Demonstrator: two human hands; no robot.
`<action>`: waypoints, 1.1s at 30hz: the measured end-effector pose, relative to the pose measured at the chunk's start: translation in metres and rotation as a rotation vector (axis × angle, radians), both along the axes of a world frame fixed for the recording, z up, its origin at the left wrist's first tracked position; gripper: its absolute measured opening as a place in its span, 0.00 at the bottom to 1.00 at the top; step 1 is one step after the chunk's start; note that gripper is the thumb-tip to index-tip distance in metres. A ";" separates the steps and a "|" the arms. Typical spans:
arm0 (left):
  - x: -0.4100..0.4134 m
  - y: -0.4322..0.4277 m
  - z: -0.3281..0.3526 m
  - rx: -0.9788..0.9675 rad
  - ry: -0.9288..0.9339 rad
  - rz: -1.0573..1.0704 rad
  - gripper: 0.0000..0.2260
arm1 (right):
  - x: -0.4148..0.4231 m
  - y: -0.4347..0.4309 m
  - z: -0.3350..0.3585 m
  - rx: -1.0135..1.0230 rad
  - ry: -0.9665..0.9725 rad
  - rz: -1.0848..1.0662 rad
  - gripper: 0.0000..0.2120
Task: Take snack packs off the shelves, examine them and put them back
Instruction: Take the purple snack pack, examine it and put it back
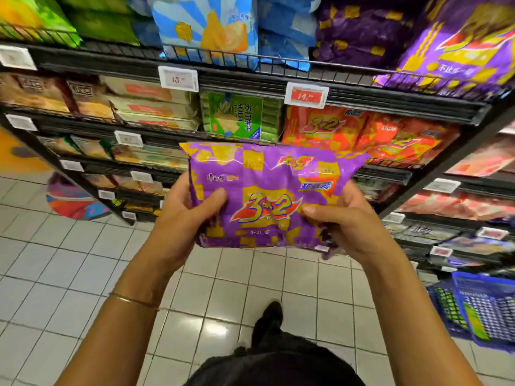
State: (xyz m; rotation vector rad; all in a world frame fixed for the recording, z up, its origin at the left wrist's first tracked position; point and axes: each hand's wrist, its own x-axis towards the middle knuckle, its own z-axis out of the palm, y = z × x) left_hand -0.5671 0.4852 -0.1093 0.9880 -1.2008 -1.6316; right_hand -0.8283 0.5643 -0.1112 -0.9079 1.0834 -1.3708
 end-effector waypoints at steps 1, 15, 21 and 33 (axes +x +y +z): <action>0.007 0.004 0.001 -0.067 0.010 -0.037 0.29 | 0.002 0.006 0.001 0.000 0.070 -0.034 0.26; 0.045 0.069 -0.024 -0.282 -0.087 -0.187 0.31 | 0.032 0.105 0.011 0.011 0.452 -0.293 0.27; 0.046 0.098 0.013 -0.415 -0.096 -0.287 0.30 | 0.040 0.115 0.041 -0.149 0.496 -0.205 0.18; -0.013 0.123 0.030 0.048 -0.075 -0.016 0.19 | -0.018 0.125 0.046 0.046 0.106 -0.055 0.23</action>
